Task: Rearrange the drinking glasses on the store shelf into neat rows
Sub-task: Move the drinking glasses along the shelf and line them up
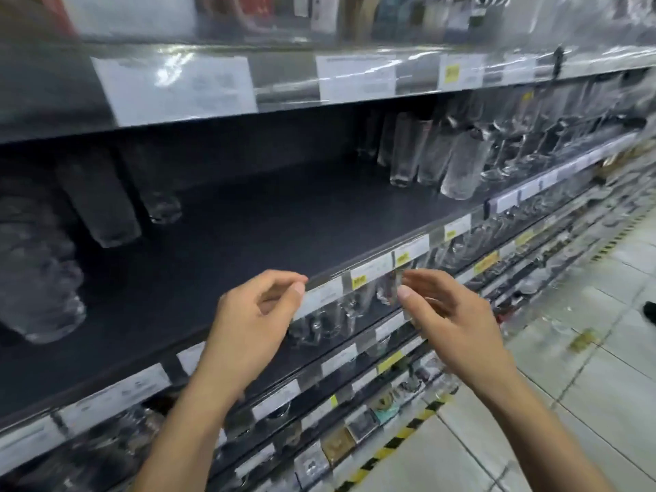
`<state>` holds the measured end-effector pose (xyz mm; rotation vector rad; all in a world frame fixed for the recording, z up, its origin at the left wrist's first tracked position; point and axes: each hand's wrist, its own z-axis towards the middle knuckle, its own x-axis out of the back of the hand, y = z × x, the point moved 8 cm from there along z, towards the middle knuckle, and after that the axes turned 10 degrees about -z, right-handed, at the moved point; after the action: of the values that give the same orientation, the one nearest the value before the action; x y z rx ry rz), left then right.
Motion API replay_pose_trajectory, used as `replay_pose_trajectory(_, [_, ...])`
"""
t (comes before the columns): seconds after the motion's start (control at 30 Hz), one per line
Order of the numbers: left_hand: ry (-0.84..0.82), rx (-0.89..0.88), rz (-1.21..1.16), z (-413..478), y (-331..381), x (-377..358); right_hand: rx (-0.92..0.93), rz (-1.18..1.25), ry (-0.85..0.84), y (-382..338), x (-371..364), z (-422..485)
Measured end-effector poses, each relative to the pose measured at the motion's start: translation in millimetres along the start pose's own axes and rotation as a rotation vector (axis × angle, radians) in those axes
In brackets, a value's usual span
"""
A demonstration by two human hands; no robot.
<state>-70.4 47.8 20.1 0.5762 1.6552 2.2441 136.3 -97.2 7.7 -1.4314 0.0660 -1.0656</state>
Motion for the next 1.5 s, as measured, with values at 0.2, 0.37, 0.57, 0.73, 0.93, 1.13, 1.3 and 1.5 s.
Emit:
replay_pose_trajectory(0.2, [-0.090, -0.010, -0.032, 53.8, 12.4, -112.1, -0.026, -0.046, 0.069, 57.2, 77.8, 50.8])
replay_pose_trajectory(0.37, [-0.119, 0.018, -0.057, 104.6, 9.1, -169.1, -0.053, -0.058, 0.132, 94.4, 114.3, 104.0])
replay_pose_trajectory(0.57, [-0.069, 0.065, -0.069, 173.9, 2.9, -212.3, -0.082, -0.094, 0.178, 121.7, 137.2, 175.6])
replay_pose_trajectory(0.73, [-0.004, 0.068, -0.067, 233.3, -1.4, -244.3, -0.102, -0.109, 0.208, 136.7, 148.9, 239.7])
replay_pose_trajectory(0.93, [0.093, 0.085, -0.100, 289.1, -17.8, -274.0, -0.131, -0.139, 0.207, 159.4, 156.1, 305.1])
replay_pose_trajectory(1.13, [0.209, 0.109, -0.010, 321.6, -39.7, -280.9, -0.105, -0.086, 0.140, 177.6, 150.3, 348.7])
replay_pose_trajectory(1.3, [0.342, 0.103, 0.003, 340.0, -47.1, -277.6, -0.065, -0.020, 0.032, 188.7, 142.3, 369.1])
replay_pose_trajectory(1.5, [0.361, 0.075, -0.002, 356.4, -49.3, -303.2, 0.012, 0.050, -0.165, 198.8, 128.3, 387.2])
